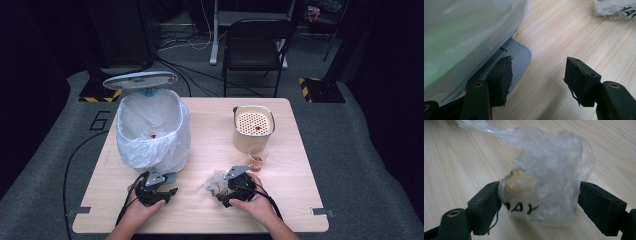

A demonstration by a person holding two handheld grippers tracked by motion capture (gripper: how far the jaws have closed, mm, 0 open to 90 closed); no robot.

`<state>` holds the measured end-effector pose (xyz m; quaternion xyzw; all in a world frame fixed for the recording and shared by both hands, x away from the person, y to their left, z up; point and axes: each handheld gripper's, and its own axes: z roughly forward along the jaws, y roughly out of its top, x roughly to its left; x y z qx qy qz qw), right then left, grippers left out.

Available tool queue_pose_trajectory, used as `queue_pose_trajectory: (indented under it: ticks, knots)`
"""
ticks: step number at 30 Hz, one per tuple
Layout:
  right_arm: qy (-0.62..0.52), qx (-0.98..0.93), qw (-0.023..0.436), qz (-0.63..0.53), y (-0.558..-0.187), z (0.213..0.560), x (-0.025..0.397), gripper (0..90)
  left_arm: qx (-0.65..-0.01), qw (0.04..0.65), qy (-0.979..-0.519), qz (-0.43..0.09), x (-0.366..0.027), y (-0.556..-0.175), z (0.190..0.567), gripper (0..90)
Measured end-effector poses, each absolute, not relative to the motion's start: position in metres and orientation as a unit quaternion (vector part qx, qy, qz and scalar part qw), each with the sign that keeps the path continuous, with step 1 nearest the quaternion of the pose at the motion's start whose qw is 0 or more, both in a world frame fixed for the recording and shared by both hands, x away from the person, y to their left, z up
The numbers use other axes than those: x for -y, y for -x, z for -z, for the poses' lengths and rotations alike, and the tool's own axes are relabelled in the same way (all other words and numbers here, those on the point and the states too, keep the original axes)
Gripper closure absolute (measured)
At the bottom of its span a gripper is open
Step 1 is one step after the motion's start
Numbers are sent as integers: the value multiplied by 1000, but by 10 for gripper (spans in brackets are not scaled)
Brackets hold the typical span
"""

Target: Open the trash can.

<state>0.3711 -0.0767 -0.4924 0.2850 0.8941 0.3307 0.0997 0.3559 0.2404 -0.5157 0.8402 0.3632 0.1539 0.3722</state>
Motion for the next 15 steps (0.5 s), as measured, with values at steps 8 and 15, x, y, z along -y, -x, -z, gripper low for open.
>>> queue_pose_trajectory:
  ticks: [8, 15]
  knots:
    - [-283, -895, 116, -325, -371, 497, 72, 220, -362, 372, -841, -152, -241, -356, 516, 388]
    - [-289, -889, 114, -336, -369, 491, 67, 134, -363, 373, -840, -154, -241, -356, 516, 388]
